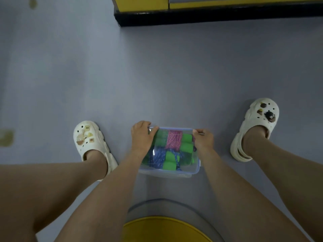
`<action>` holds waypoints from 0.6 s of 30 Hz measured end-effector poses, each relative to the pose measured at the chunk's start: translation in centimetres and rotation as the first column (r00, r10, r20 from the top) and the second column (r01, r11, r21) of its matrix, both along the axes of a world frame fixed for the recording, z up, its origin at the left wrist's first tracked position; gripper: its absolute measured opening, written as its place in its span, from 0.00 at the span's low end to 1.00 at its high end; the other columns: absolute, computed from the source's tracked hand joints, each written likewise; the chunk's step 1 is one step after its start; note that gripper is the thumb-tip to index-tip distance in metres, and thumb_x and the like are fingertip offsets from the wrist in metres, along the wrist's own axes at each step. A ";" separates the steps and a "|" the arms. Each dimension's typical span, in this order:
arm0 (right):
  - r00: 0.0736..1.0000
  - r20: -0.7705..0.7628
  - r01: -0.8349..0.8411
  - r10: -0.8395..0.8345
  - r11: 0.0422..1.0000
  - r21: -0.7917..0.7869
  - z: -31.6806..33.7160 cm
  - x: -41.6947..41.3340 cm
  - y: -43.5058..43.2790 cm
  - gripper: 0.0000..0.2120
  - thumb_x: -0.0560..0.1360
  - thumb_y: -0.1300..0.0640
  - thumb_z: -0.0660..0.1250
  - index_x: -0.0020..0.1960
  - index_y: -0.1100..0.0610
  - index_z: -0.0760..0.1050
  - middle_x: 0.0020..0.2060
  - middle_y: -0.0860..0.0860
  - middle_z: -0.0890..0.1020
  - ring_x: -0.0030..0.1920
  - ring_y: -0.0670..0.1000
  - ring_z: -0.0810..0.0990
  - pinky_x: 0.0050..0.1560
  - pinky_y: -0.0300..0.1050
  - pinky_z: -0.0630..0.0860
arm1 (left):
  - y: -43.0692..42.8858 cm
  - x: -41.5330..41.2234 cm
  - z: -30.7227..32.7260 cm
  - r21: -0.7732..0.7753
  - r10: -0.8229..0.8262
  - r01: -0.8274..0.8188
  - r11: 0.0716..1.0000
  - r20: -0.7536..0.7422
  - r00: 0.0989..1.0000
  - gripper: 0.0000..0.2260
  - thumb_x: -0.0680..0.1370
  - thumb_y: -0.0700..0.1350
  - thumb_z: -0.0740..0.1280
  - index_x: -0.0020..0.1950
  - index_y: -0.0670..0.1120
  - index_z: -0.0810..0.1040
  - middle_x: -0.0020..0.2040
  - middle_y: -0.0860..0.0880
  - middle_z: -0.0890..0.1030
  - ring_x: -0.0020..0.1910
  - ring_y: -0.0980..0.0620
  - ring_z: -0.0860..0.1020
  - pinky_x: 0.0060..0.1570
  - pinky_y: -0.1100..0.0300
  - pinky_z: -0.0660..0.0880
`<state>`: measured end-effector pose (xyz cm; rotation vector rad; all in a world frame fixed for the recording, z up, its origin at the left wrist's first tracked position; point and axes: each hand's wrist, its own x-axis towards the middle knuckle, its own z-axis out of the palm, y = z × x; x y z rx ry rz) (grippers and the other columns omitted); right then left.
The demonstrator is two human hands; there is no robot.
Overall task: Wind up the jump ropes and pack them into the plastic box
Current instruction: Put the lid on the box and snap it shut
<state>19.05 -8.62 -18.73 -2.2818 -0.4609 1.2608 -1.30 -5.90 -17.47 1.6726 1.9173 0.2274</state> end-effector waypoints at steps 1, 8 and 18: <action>1.000 0.016 0.001 -0.001 1.000 0.004 0.4 -0.1 0.1 0.11 0.73 0.55 0.68 0.33 0.51 0.73 0.30 0.48 0.77 0.37 0.58 0.80 0.43 0.61 0.79 | -0.1 0.0 -0.2 0.019 -0.014 0.015 1.000 -0.021 1.000 0.20 0.76 0.57 0.64 0.52 0.40 0.79 0.51 0.43 0.80 0.56 0.41 0.74 0.58 0.52 0.62; 0.998 0.062 -0.012 0.012 1.000 -0.005 0.2 0.0 0.0 0.08 0.74 0.54 0.68 0.36 0.52 0.74 0.34 0.51 0.79 0.38 0.56 0.79 0.46 0.58 0.79 | 0.4 0.2 -0.4 -0.058 0.005 -0.010 0.998 -0.083 0.997 0.17 0.77 0.57 0.64 0.48 0.42 0.77 0.51 0.46 0.79 0.56 0.45 0.72 0.55 0.53 0.59; 0.998 0.026 0.050 -0.049 0.998 -0.045 2.2 1.3 0.2 0.22 0.77 0.47 0.63 0.56 0.66 0.77 0.54 0.62 0.81 0.52 0.56 0.78 0.57 0.49 0.72 | -1.9 -0.5 0.2 -0.123 0.361 -0.367 0.922 -0.073 0.930 0.18 0.77 0.58 0.64 0.51 0.44 0.79 0.52 0.45 0.81 0.56 0.42 0.74 0.56 0.50 0.66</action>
